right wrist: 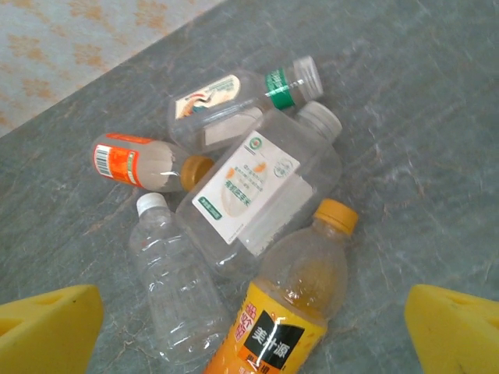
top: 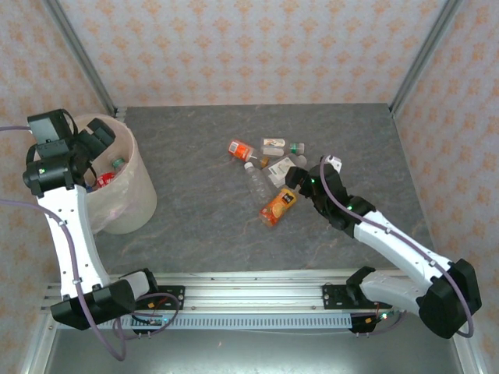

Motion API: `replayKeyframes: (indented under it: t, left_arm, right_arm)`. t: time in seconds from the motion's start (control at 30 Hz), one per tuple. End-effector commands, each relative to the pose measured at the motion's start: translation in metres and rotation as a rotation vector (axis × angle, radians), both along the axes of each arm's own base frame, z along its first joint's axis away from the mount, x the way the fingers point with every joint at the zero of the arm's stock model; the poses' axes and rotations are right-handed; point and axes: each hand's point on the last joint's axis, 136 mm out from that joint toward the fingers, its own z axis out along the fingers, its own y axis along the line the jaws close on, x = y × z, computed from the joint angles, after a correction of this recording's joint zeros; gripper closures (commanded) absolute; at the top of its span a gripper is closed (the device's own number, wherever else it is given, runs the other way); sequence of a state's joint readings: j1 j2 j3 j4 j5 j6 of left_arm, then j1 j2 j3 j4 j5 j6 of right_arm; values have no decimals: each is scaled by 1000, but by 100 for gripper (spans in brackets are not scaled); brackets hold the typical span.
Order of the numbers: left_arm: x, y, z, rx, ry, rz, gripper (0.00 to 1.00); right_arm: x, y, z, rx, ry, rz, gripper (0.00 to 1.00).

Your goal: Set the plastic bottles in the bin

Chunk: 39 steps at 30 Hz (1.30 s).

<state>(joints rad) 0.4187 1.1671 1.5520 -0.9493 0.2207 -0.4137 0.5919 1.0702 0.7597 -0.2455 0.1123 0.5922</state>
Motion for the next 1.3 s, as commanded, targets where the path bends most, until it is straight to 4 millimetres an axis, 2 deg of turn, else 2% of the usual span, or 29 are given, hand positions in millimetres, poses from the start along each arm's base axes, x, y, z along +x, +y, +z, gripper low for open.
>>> replayKeyframes:
  t: [0.0, 0.07, 0.17, 0.37, 0.5, 0.57, 0.67, 0.77, 0.9, 1.0, 1.17, 1.27]
  left_arm:
    - [9, -41, 24, -76, -128, -138, 0]
    - [13, -64, 33, -81, -166, -217, 0]
    - [19, -94, 42, -104, -198, -310, 0]
    - [32, -151, 46, -161, -229, -459, 0]
    - [41, -186, 33, -166, -186, -522, 0]
    - [46, -203, 21, -162, -144, -536, 0]
    - [52, -225, -3, -157, -73, -549, 0]
    - [56, -239, -26, -150, -22, -546, 0]
    - [62, -250, -49, -173, 14, -541, 0]
    - [63, -253, -58, -179, 32, -539, 0]
    - [61, -250, -66, -154, 66, -535, 0]
    - [59, -246, -70, -139, 81, -528, 0]
  right_arm:
    - [-1, -15, -9, 50, 44, -135, 1]
    - [-2, -14, -17, 46, 57, -126, 1]
    - [-3, 3, -23, 6, 72, 17, 1]
    - [-8, -13, -34, -102, 147, -24, 1]
    - [-5, -5, -39, -26, 157, -31, 1]
    - [-4, 2, -44, 16, 177, -33, 1]
    - [-2, 13, -61, 56, 249, -31, 1]
    - [-2, 27, -74, 103, 329, -24, 0]
    - [-1, 30, -98, 137, 407, -92, 0]
    - [4, 32, -106, 142, 419, -119, 2]
    - [17, 24, -114, 173, 366, -229, 5]
    - [22, 31, -120, 210, 373, -231, 6]
